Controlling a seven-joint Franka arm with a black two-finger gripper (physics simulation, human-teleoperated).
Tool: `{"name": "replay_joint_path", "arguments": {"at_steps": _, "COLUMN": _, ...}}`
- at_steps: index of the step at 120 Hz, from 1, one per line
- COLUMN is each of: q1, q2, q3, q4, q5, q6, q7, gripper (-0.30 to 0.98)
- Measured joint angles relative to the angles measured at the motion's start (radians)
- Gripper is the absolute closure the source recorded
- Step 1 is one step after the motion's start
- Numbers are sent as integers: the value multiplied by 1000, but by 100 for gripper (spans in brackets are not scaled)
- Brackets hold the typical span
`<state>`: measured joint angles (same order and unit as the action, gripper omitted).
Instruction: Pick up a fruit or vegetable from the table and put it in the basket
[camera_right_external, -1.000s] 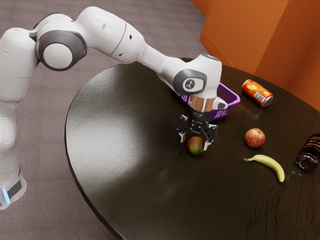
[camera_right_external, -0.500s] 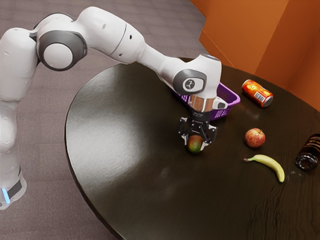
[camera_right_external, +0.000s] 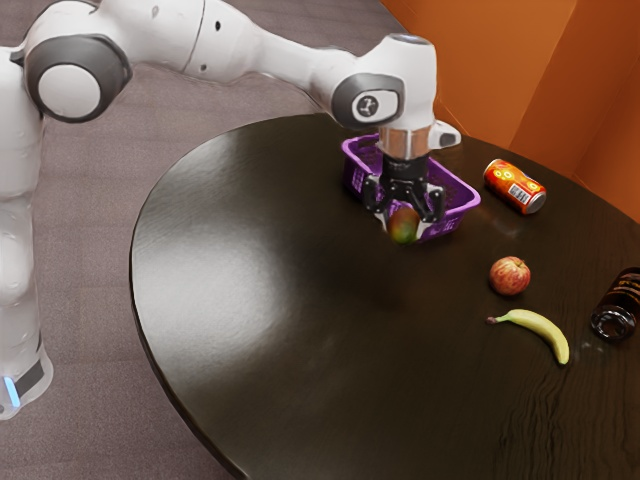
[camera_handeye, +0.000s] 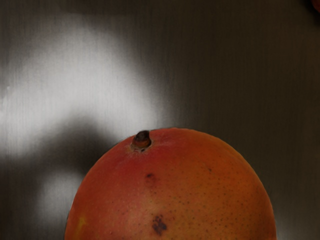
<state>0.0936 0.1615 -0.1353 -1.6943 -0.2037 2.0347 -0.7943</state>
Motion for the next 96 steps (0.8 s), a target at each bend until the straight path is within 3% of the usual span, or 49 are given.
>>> {"name": "replay_joint_path", "arguments": {"at_steps": 16, "q1": 12, "q2": -56, "q3": 45, "q4": 58, "q5": 93, "q6": -7, "q7": -19, "gripper": 34}}
{"name": "replay_joint_path", "arguments": {"at_steps": 34, "q1": 93, "q2": 34, "q3": 54, "q4": 217, "q5": 167, "q6": -28, "q7": -23, "gripper": 35}}
{"name": "replay_joint_path", "arguments": {"at_steps": 59, "q1": 230, "q2": 193, "q3": 2, "q4": 404, "q5": 193, "q6": -47, "q7": -11, "gripper": 35}}
{"name": "replay_joint_path", "arguments": {"at_steps": 96, "q1": 312, "q2": 369, "q3": -30, "q4": 624, "q5": 201, "q6": -51, "q7": 29, "gripper": 35}}
